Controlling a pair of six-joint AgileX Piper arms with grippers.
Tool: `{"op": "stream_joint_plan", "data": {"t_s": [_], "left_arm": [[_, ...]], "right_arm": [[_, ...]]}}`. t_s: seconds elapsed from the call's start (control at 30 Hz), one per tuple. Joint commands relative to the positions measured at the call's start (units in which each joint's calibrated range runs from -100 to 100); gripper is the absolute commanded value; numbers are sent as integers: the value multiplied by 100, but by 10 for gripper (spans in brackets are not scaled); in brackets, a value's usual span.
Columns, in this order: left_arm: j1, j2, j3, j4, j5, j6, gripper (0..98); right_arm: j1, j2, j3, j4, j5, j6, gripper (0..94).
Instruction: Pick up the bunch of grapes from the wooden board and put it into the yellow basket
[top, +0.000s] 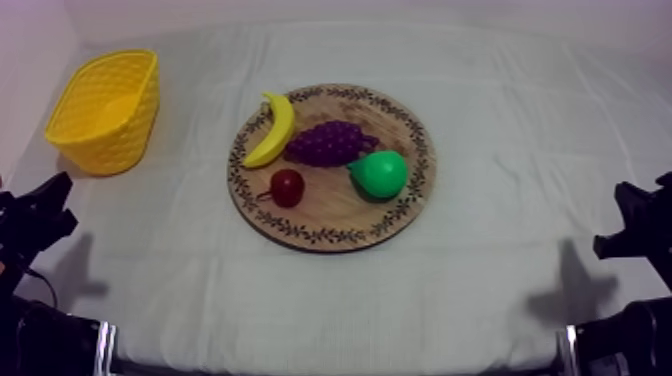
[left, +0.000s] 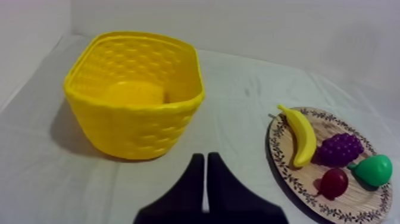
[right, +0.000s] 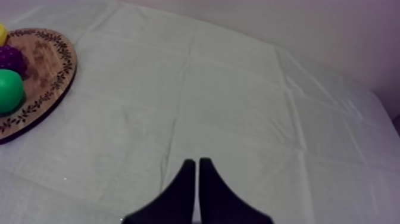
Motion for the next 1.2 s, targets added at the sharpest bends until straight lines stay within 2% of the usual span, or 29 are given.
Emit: {"op": "stream_joint_plan", "data": {"t_s": [0.0,0.3,0.73,0.93,1.03,1.17], "left_arm": [[1,0,4,-2,-1,-2,1],[18,0,4,1,-1,-8,1],[1059,7,4,3,-1,37,1],[1145,8,4,2,6,88,1],[1181,48,-57,-13,210,118,1],[1272,502,-92,-2,155,-25,0]], "right_arm": [[-1,0,-4,0,0,0,3],[-1,0,-4,0,0,0,3],[-1,0,-4,0,0,0,3],[-1,0,-4,0,0,0,3],[-1,0,-4,0,0,0,3],[-1,0,-4,0,0,0,3]]}}
